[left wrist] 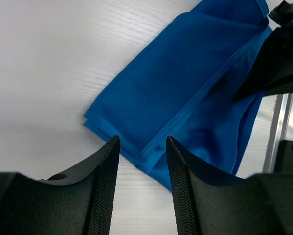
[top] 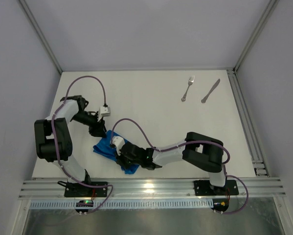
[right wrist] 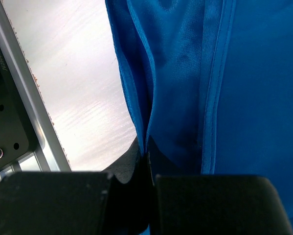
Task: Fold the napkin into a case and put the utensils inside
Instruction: Fold the 2/3-rectangle-folded napkin at the center of the board.
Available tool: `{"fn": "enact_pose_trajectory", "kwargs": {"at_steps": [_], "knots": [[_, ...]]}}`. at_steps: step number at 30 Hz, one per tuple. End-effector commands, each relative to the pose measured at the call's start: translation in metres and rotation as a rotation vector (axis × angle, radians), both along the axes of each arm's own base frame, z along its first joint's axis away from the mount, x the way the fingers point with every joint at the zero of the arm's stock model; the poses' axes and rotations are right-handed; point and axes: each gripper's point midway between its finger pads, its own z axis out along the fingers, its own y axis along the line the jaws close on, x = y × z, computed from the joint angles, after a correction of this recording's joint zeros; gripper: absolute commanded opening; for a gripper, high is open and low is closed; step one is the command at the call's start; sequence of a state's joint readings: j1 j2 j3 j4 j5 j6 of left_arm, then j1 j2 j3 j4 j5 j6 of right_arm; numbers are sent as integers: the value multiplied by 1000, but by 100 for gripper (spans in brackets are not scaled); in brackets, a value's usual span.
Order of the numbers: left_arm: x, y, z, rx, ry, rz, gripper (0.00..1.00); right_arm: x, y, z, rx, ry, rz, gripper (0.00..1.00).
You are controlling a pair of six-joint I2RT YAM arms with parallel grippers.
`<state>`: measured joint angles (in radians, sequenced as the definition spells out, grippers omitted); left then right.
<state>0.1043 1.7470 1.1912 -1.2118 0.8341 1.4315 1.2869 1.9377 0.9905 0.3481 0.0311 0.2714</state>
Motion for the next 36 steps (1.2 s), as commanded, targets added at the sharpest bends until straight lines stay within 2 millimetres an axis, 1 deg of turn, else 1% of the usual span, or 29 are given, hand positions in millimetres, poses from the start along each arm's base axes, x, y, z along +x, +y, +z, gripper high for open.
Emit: {"fn": "enact_pose_trajectory", "kwargs": {"at_steps": [1,2,3,4,6,7,9,10,11,12,13,15,16,19,23,25,27,28,30,31,36], "knots": [[8,-9,-4,49,26,148,45,-1,-5,2,2,14,-10,4],[6,-12,-7,65,35,139,45,-1,-4,3,6,11,-9,4],[7,-11,-11,78,47,155,45,1,-4,3,8,12,-11,4],[10,-10,-13,92,69,194,45,0,-4,3,6,12,-9,4],[21,-4,-21,134,59,230,44,1,-3,4,10,9,-6,4],[24,-2,-23,154,60,242,43,1,-3,5,10,9,-6,4],[27,3,-34,239,47,243,41,1,-3,6,13,8,-7,4],[23,0,-40,266,44,217,38,2,-4,6,15,10,-10,4],[26,4,-46,310,27,213,36,3,-5,6,15,9,-9,4],[24,1,-50,323,26,195,34,2,-5,6,18,12,-10,4],[21,2,-54,333,25,183,29,3,-4,8,27,16,-14,4],[22,3,-57,343,1,167,24,7,-6,10,37,23,-27,4],[21,4,-58,344,-3,161,20,2,-4,14,64,53,-6,4],[20,7,-64,364,-4,147,14,5,-4,21,96,89,0,4],[18,10,-69,380,-3,132,6,9,-9,17,99,119,-15,4],[20,11,-69,385,-20,123,4,14,-11,20,129,142,-30,4],[19,11,-69,381,-46,112,2,17,-13,29,181,184,-56,4],[19,11,-68,379,-64,97,2,23,-15,32,190,198,-72,4],[22,11,-66,376,-100,87,1,27,-13,40,207,216,-79,6],[22,11,-67,379,-108,80,1,28,-14,38,197,224,-84,7],[25,15,-69,404,-157,42,0,35,-12,44,210,249,-93,8]]}}
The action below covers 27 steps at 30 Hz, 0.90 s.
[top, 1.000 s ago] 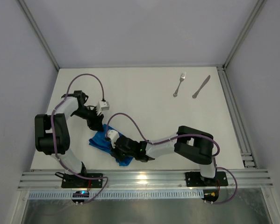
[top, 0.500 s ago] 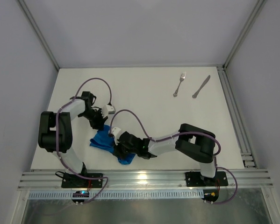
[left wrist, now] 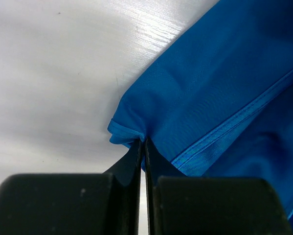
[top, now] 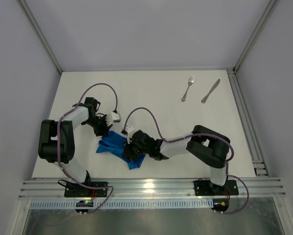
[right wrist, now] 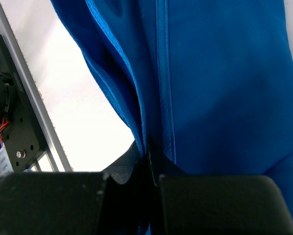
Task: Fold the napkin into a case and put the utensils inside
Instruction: Fold the 2/3-rectangle-folded napkin at the center of the board.
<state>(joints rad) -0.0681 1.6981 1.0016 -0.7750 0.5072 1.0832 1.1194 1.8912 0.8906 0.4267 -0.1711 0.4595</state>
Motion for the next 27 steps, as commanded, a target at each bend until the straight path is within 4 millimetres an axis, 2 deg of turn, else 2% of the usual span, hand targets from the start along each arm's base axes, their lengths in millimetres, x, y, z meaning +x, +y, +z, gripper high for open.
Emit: {"fn": "enact_pose_trajectory", "kwargs": {"at_steps": [1,6,11,15,20,27], "knots": [[7,13,-12,79,-75,-63,0,6,15,41,106,3,-12,8],[6,14,-16,90,-105,-111,0,23,5,39,107,48,-89,11],[9,15,-15,94,-128,-131,0,31,8,49,141,57,-112,11],[10,15,-16,98,-137,-157,0,40,5,48,125,62,-161,11],[9,14,-16,89,-141,-174,0,48,-1,38,102,98,-211,11],[7,11,-9,67,-131,-176,0,48,-6,3,61,243,-219,10]]}}
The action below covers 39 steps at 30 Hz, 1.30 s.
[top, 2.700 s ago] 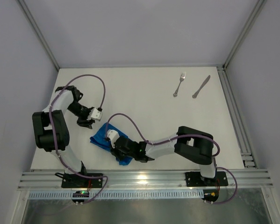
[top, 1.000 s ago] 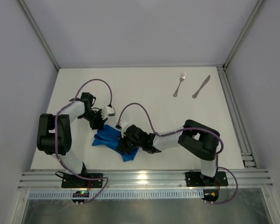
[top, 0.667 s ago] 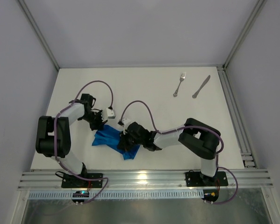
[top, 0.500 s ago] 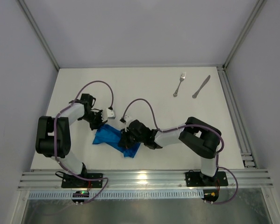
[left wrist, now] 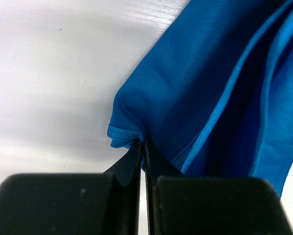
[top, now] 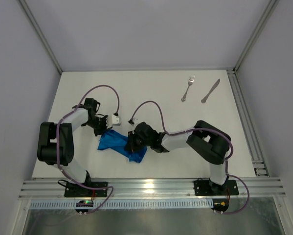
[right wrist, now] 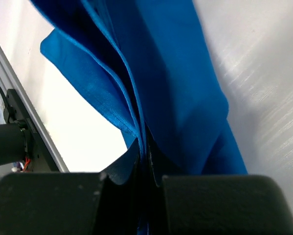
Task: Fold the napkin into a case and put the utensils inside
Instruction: Fold the 2/3-rectangle-folded napkin at the center of the board.
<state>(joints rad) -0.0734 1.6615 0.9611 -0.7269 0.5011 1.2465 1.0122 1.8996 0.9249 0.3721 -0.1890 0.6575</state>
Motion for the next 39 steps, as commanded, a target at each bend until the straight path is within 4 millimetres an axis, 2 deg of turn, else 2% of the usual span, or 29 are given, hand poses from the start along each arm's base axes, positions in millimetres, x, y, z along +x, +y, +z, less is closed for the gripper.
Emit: {"fn": "enact_pose_trajectory", "kwargs": {"at_steps": [1,6,13,14,16,17,20,21,22,25,27,29,30,31,32,33,39], "knots": [[1,9,-7,48,-9,-18,0,9,6,-4,44,83,-33,10],[17,4,19,-24,-14,61,18,5,4,-15,41,131,-37,9],[38,11,53,-65,-55,153,36,2,2,-24,52,171,-29,8],[42,20,61,-91,-64,197,39,1,2,-25,57,177,-26,8],[52,23,82,-143,-90,231,41,2,2,-26,62,185,-32,7],[48,20,92,-194,-71,237,43,1,3,-26,66,186,-23,7],[46,28,119,-243,-101,220,45,1,4,-29,69,195,-19,7],[29,25,124,-253,-62,201,45,2,5,-29,71,198,-20,7],[22,23,127,-256,-66,174,45,1,5,-30,72,201,-19,7],[-16,14,126,-270,-70,24,49,1,6,-30,80,206,-16,7],[-48,13,110,-241,-41,-103,53,1,6,-30,83,208,-16,7],[-59,11,99,-199,-47,-156,55,1,7,-30,86,206,-12,7],[-71,10,85,-190,-15,-156,56,1,8,-30,85,209,-12,7],[-65,10,79,-164,-58,-176,57,1,7,-33,82,211,-8,7],[-73,9,67,-163,-43,-180,59,1,8,-33,79,213,-7,7],[-71,7,63,-161,-56,-185,60,2,9,-33,80,213,-5,7],[-47,-6,52,-155,-141,-180,70,1,10,-35,80,221,2,7]]}}
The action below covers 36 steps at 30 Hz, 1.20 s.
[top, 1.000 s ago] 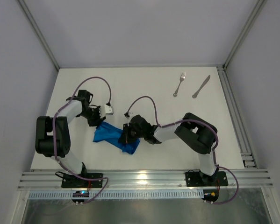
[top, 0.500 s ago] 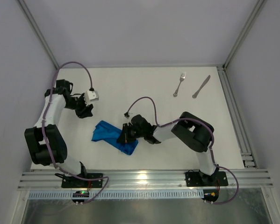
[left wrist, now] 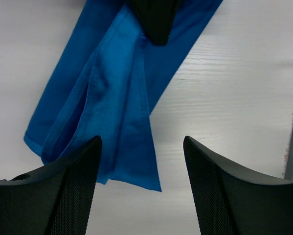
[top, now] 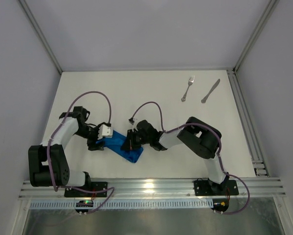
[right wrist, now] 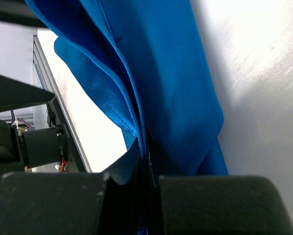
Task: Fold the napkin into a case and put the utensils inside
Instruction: Fold the 2/3-rectangle-folded napkin at the center of the board.
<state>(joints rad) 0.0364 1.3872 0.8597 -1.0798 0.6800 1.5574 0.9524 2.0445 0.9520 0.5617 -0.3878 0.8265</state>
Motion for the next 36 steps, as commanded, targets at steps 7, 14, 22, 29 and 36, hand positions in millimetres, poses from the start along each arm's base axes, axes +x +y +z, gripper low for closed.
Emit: {"fn": "enact_pose_trajectory", "kwargs": {"at_steps": [7,14,22,29,36], "knots": [[38,-15,-20,53,-198,-56,62,-2,-10,-24,-73,35,-2,7],[59,-21,-8,22,-218,42,30,-3,-11,-25,-68,41,13,7],[63,-19,-10,36,-149,80,6,-5,-8,-22,-62,31,43,8],[79,-22,-12,19,-123,148,0,-2,-4,-6,-85,-26,107,14],[93,-20,-17,39,-88,226,0,2,-1,13,-96,-77,145,31]]}}
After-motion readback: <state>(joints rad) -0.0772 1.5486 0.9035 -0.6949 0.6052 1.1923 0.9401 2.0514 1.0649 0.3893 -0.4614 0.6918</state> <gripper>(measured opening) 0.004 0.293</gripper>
